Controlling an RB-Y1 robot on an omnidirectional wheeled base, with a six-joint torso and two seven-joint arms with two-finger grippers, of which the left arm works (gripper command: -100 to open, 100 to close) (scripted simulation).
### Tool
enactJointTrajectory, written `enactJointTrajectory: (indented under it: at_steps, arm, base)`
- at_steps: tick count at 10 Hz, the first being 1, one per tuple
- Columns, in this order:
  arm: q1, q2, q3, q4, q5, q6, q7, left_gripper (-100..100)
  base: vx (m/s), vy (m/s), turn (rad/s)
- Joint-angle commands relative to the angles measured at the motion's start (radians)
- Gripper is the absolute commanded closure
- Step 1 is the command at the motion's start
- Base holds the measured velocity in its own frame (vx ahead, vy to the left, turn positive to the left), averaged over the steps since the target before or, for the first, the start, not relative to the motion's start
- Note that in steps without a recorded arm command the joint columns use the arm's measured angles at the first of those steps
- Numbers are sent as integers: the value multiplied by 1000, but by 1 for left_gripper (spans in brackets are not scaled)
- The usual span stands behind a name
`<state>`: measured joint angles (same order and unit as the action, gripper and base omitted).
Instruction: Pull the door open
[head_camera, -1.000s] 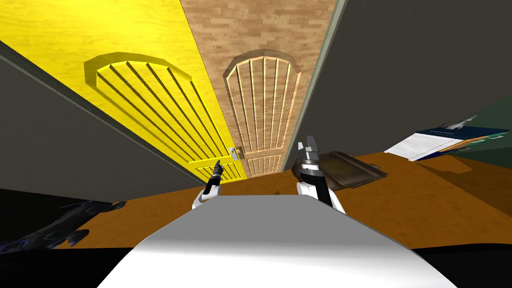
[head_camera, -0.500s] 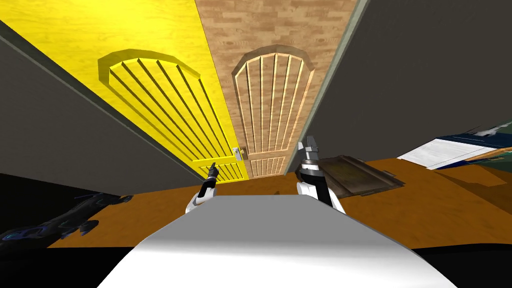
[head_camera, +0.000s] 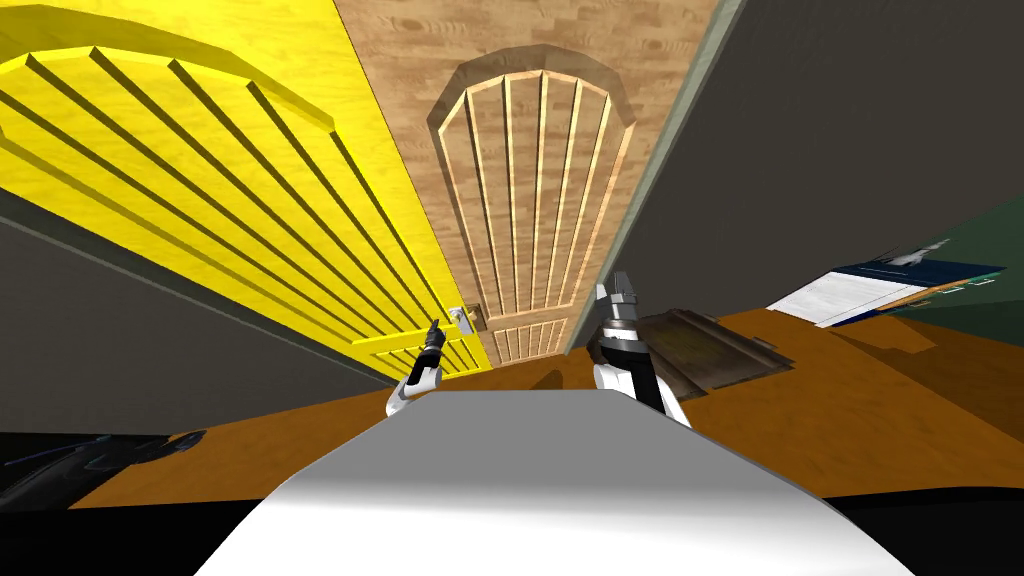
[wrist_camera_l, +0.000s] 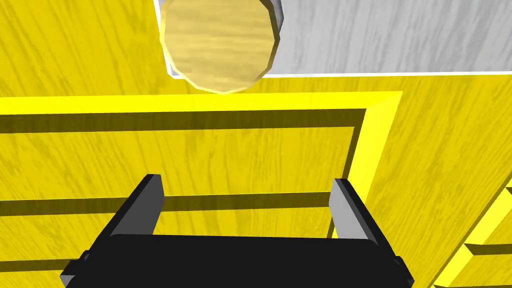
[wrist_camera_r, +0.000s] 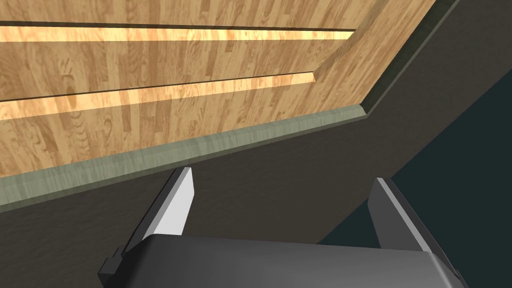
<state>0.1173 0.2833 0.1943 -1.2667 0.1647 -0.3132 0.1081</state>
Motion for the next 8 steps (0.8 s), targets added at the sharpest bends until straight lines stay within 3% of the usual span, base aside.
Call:
enactJointTrajectory:
  at_steps: [1,2,3,8]
  arm:
    - [7,-8,-7,-29,-1,9,0,-100]
    - [5,-5,-5,-21,0,3,1,-100]
    - [5,-5,-5,-21,0,3,1,100]
    - [5,-5,-5,-21,0,3,1,100]
  base:
    - [142,-83,-39]
    - [55,-33,7]
    - [0,0,0]
    - [-13,8,0]
